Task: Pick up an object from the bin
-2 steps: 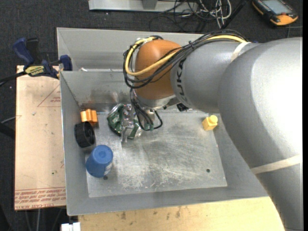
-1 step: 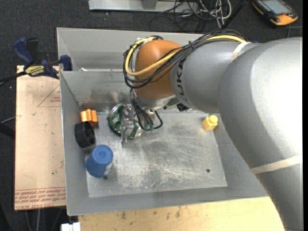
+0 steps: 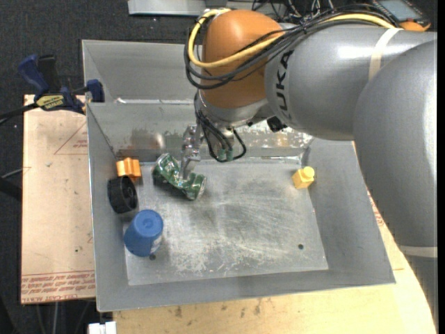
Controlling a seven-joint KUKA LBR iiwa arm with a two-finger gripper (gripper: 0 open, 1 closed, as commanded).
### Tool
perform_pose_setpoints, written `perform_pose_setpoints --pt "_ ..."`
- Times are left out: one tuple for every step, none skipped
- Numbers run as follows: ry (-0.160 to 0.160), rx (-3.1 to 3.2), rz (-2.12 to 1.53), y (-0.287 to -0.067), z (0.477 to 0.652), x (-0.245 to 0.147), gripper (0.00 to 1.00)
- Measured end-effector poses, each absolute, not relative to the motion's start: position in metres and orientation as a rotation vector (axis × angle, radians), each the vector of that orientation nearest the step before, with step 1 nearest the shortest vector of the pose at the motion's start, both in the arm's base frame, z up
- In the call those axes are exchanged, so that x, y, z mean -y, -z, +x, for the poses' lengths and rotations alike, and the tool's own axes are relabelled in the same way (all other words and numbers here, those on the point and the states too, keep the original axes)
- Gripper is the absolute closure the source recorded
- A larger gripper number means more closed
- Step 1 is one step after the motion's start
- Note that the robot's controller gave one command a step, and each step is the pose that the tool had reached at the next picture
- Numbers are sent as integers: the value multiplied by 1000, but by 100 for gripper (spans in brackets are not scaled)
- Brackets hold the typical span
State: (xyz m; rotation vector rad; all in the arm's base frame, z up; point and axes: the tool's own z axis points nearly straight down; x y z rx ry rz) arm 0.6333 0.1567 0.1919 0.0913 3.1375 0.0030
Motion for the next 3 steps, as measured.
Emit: perform_pose_setpoints --pt "-3 -3137 92 -192 633 -157 100" --pt "-2 -3140 94 -187 629 -151 0" --pt "-2 -3139 94 -187 629 -151 0"
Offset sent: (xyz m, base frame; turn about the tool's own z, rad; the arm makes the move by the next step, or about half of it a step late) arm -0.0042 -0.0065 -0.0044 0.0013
